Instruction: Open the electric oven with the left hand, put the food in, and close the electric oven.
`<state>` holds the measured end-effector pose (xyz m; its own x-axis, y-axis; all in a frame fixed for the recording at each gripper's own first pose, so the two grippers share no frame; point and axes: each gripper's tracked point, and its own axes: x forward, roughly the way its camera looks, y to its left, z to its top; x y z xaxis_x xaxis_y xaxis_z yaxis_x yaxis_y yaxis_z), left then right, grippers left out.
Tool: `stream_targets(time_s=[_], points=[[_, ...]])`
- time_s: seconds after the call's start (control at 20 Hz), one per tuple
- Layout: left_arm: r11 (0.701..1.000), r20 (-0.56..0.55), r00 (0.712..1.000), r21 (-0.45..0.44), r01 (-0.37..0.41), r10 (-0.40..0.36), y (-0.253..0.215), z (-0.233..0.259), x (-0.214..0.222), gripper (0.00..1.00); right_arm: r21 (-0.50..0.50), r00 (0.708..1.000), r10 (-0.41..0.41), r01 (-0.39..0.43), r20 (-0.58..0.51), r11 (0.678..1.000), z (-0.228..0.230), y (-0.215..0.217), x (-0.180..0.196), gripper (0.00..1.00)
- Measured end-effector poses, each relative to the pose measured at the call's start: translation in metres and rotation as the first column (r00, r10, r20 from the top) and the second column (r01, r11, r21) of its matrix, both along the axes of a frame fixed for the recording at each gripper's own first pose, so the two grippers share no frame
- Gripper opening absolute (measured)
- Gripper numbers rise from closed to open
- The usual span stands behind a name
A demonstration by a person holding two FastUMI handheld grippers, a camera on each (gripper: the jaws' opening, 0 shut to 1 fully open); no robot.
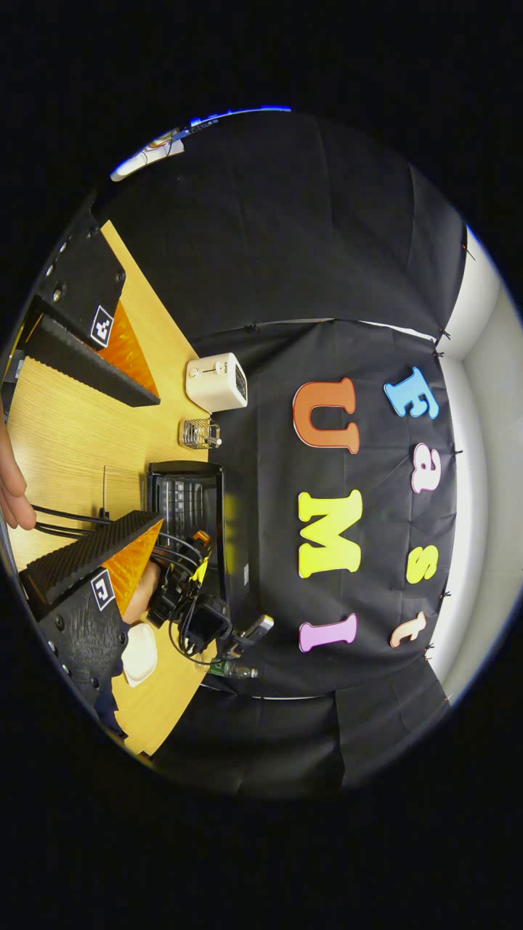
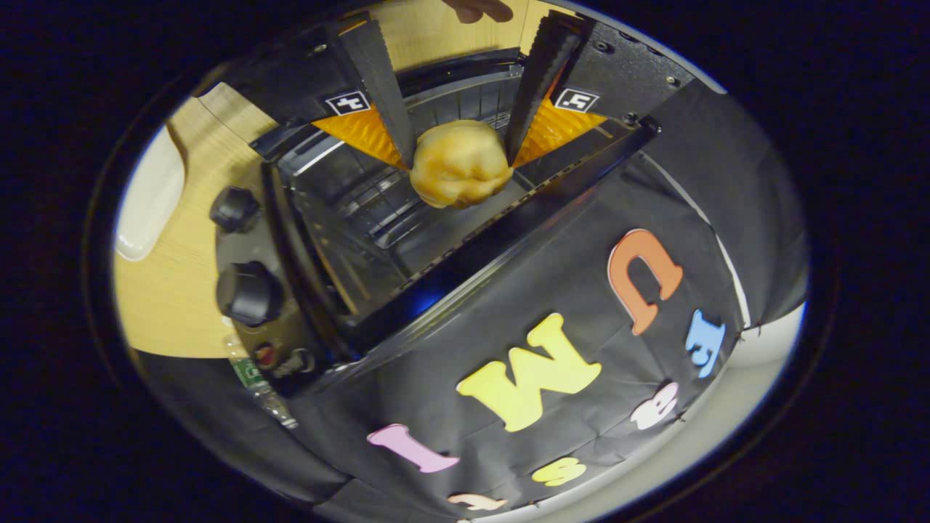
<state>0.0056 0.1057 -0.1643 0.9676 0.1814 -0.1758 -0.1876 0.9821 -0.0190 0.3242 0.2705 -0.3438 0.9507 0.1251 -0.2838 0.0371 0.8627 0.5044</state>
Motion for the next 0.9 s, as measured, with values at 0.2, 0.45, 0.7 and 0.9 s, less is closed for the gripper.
stream_targets(time_s=[0.2,0.45,0.7,0.9], points=[[1.0,-0.028,1.0,0.004,-0.009,0.009,0.007,-0.009,0.001,0.95,-0.067,0.998,-0.031,0.035,0.054,0.997,-0.007,-0.001,0.027,0.76],[1.0,-0.044,0.999,0.001,-0.008,0.008,0.006,-0.018,0.004,0.95,-0.115,0.993,-0.046,0.059,0.11,0.992,-0.001,-0.004,0.044,0.68],[1.0,-0.054,0.999,-0.007,0.0,-0.001,0.005,-0.021,0.005,0.95,-0.098,0.994,-0.031,0.042,0.107,0.994,-0.002,-0.001,0.041,0.67],[1.0,-0.051,0.999,-0.023,-0.01,0.009,0.009,-0.022,0.0,0.95,-0.08,1.0,0.001,0.002,0.031,0.997,-0.011,0.004,0.031,0.72]])
